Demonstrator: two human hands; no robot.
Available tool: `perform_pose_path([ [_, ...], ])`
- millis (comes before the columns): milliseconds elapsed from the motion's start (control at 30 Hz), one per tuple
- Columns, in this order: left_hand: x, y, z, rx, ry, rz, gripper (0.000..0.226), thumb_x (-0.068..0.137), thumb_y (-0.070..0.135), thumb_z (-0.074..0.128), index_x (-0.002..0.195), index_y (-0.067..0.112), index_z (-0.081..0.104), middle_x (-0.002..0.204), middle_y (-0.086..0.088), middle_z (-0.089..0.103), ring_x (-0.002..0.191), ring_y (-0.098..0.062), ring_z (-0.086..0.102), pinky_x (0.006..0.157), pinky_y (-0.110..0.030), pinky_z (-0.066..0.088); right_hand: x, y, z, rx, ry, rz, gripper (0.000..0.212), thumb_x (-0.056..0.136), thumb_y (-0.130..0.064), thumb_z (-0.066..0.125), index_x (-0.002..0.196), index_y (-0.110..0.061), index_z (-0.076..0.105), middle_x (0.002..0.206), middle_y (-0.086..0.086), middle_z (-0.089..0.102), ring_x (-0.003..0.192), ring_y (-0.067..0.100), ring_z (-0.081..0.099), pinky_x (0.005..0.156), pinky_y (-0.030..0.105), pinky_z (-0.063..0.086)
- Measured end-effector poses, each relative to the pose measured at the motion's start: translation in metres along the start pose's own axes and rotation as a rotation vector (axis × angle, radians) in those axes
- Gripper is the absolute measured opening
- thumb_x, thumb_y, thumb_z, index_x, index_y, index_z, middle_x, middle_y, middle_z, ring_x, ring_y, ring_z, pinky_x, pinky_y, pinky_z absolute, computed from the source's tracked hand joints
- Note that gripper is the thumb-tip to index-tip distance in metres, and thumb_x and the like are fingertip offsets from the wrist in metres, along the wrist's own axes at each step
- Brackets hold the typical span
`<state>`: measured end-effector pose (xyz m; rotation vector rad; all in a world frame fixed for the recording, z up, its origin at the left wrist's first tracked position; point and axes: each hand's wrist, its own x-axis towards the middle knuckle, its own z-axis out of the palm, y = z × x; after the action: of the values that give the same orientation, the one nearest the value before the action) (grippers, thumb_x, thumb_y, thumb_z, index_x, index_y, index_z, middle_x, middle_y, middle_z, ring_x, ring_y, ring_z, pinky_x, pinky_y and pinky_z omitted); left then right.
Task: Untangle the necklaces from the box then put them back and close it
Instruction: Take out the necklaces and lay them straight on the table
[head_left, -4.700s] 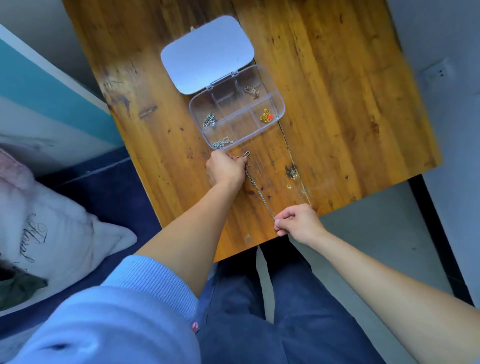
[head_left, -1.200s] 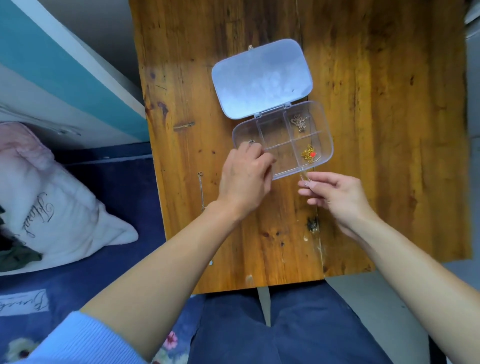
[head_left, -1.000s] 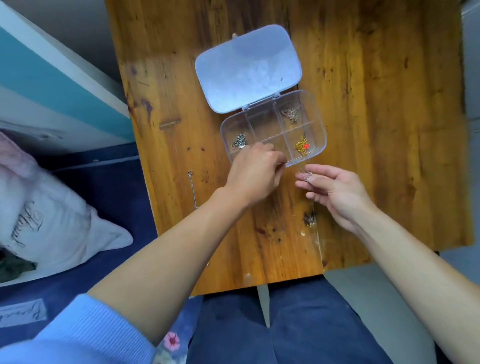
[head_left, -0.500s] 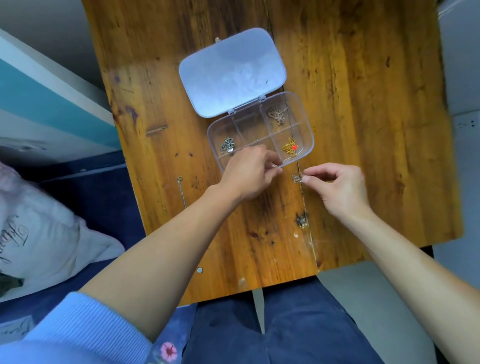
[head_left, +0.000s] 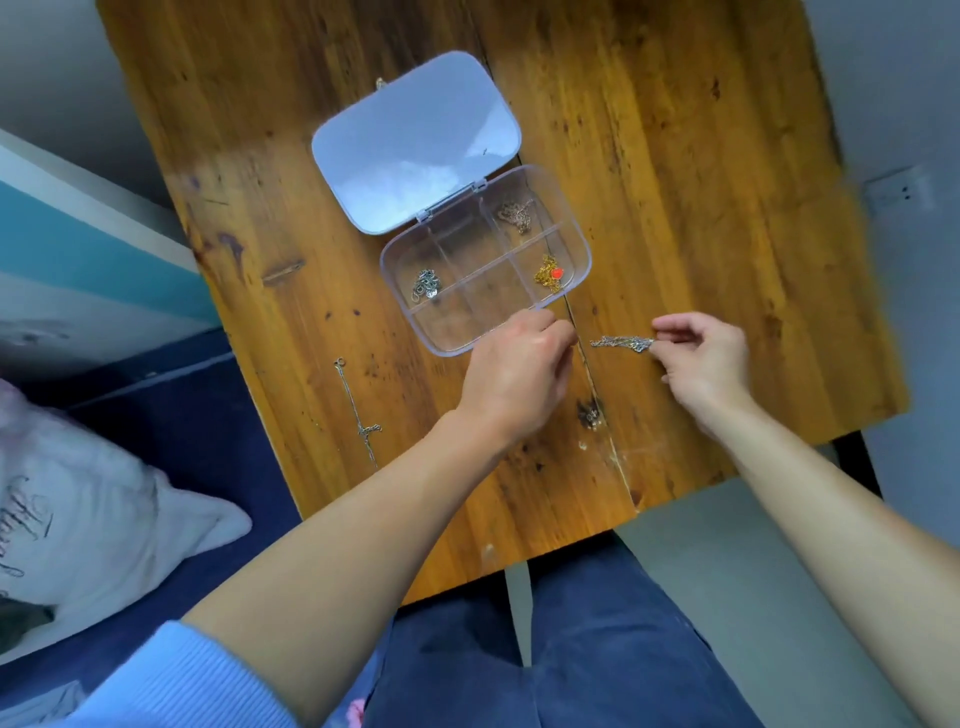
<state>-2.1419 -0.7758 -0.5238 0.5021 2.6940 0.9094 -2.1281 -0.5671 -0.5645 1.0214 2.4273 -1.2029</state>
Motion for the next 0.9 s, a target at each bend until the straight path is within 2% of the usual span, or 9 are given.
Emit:
perform_pose_path([
  [67, 0.004, 0.002, 0.013, -0.012, -0.09, -0.064, 0.018, 0.092, 0.017, 0.053, 0.097, 0.007, 0.068, 0.095, -0.008, 0.069, 0.091, -0.032, 0.063, 0.071, -0.043, 0.053, -0.002, 0.004, 0.0, -0.033, -0.004, -0.034, 0.024, 0.077, -0.002, 0.07, 0.087, -0.024, 0.069, 0.077, -0.009, 0.063, 0.07, 0.015, 0.06, 0.072, 0.041, 0.057],
  [233, 0.03, 0.006, 0.037, -0.024, -0.13, -0.164, 0.016, 0.09, 0.023, 0.06, 0.1, 0.012, 0.065, 0.096, -0.007, 0.071, 0.093, -0.033, 0.064, 0.072, -0.042, 0.052, -0.004, 0.012, 0.001, -0.069, 0.0, -0.18, 0.02, 0.073, -0.013, 0.077, 0.079, -0.028, 0.066, 0.072, -0.009, 0.064, 0.062, 0.011, 0.057, 0.073, 0.038, 0.057],
  [367, 0.043, 0.008, 0.052, 0.01, -0.15, -0.201, 0.016, 0.087, 0.029, 0.063, 0.096, 0.014, 0.063, 0.096, -0.008, 0.071, 0.093, -0.033, 0.063, 0.071, -0.041, 0.051, -0.004, 0.019, -0.003, -0.16, -0.011, -0.34, 0.014, 0.072, -0.026, 0.08, 0.082, -0.027, 0.071, 0.078, -0.004, 0.065, 0.061, 0.012, 0.056, 0.067, 0.035, 0.053],
  [467, 0.049, 0.013, 0.058, 0.052, -0.168, -0.212, 0.013, 0.089, 0.027, 0.059, 0.092, 0.015, 0.065, 0.094, -0.008, 0.07, 0.093, -0.033, 0.062, 0.066, -0.037, 0.044, 0.002, 0.02, -0.01, -0.249, -0.049, -0.417, 0.01, 0.075, -0.032, 0.078, 0.078, -0.026, 0.071, 0.077, -0.007, 0.062, 0.063, 0.014, 0.057, 0.063, 0.034, 0.051],
  [633, 0.047, 0.021, 0.057, 0.044, -0.218, -0.295, 0.015, 0.089, 0.026, 0.054, 0.092, 0.014, 0.062, 0.095, -0.008, 0.069, 0.091, -0.033, 0.062, 0.07, -0.038, 0.047, 0.007, 0.018, -0.023, -0.409, -0.147, -0.449, 0.009, 0.083, -0.034, 0.067, 0.076, -0.029, 0.064, 0.081, -0.011, 0.058, 0.069, 0.015, 0.057, 0.06, 0.032, 0.047],
  [700, 0.041, 0.022, 0.057, -0.071, -0.201, -0.342, 0.012, 0.089, 0.025, 0.057, 0.088, 0.014, 0.061, 0.09, -0.005, 0.068, 0.087, -0.03, 0.061, 0.069, -0.038, 0.048, 0.008, 0.019, -0.027, -0.363, -0.188, -0.439, 0.009, 0.084, -0.03, 0.066, 0.075, -0.028, 0.064, 0.082, -0.009, 0.06, 0.066, 0.014, 0.056, 0.06, 0.029, 0.043],
  [800, 0.032, 0.025, 0.053, -0.314, -0.129, -0.433, 0.009, 0.083, 0.018, 0.066, 0.076, 0.012, 0.064, 0.075, 0.001, 0.064, 0.073, -0.019, 0.058, 0.065, -0.03, 0.047, 0.009, 0.014, -0.028, -0.103, -0.264, -0.314, 0.007, 0.082, -0.018, 0.069, 0.075, -0.017, 0.069, 0.077, -0.004, 0.067, 0.06, 0.005, 0.053, 0.059, 0.024, 0.039],
  [900, 0.026, 0.028, 0.052, -0.478, 0.0, -0.575, 0.009, 0.076, 0.011, 0.07, 0.068, 0.009, 0.067, 0.061, 0.004, 0.061, 0.058, -0.011, 0.055, 0.057, -0.025, 0.047, 0.01, 0.003, -0.025, 0.111, -0.314, -0.212, 0.012, 0.078, -0.006, 0.067, 0.067, -0.013, 0.068, 0.065, 0.005, 0.07, 0.045, 0.003, 0.05, 0.053, 0.025, 0.04],
])
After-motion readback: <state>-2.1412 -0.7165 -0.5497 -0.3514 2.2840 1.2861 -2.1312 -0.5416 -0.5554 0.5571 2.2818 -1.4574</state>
